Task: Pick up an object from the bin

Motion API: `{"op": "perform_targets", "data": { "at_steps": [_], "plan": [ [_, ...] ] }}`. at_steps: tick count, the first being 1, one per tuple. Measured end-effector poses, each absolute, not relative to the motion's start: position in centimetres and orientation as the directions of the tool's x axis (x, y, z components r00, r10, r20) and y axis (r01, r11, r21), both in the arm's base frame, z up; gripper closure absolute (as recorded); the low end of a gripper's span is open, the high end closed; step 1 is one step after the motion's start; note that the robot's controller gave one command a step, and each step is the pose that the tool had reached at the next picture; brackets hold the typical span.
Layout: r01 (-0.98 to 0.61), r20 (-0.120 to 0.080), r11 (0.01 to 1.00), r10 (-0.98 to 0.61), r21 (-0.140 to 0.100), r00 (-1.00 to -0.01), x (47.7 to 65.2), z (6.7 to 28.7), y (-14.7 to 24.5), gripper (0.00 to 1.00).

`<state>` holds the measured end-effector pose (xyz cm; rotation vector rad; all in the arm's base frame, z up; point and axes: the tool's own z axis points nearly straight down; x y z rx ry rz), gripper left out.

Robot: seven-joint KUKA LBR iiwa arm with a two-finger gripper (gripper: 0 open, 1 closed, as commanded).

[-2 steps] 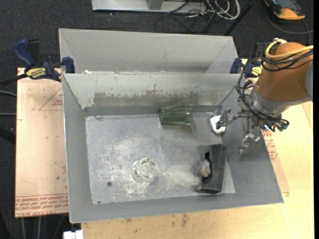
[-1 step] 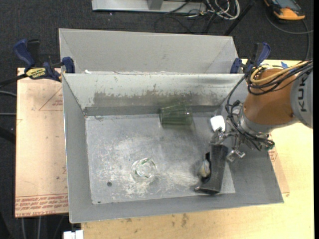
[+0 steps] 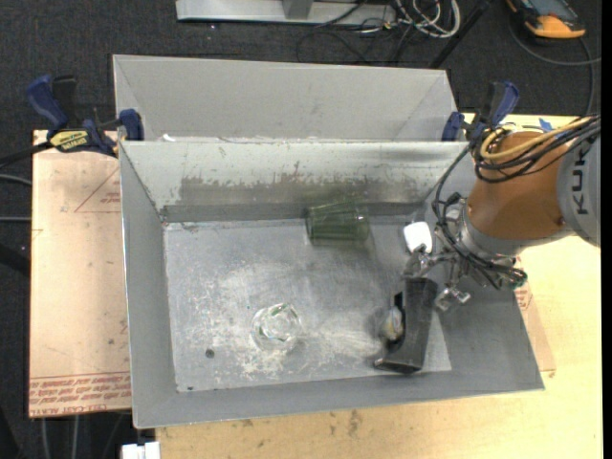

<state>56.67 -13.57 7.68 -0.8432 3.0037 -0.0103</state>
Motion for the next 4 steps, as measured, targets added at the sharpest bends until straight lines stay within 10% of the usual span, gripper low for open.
{"op": "perform_targets", "data": {
  "at_steps": [1,2,3,4],
  "plan": [
    [-0.562,-0.025,0.827,-0.563,-0.018,-0.826,56.6,7.9,-13.7,1.0],
    [-0.813,-0.005,0.582,-0.813,-0.006,-0.582,54.7,24.7,-13.9,1.0],
    [-0.813,-0.003,0.582,-0.813,-0.001,-0.582,54.6,24.6,-13.8,1.0],
    [-0.932,-0.003,0.362,-0.932,-0.001,-0.362,52.9,14.2,-8.4,0.0]
  ]
}}
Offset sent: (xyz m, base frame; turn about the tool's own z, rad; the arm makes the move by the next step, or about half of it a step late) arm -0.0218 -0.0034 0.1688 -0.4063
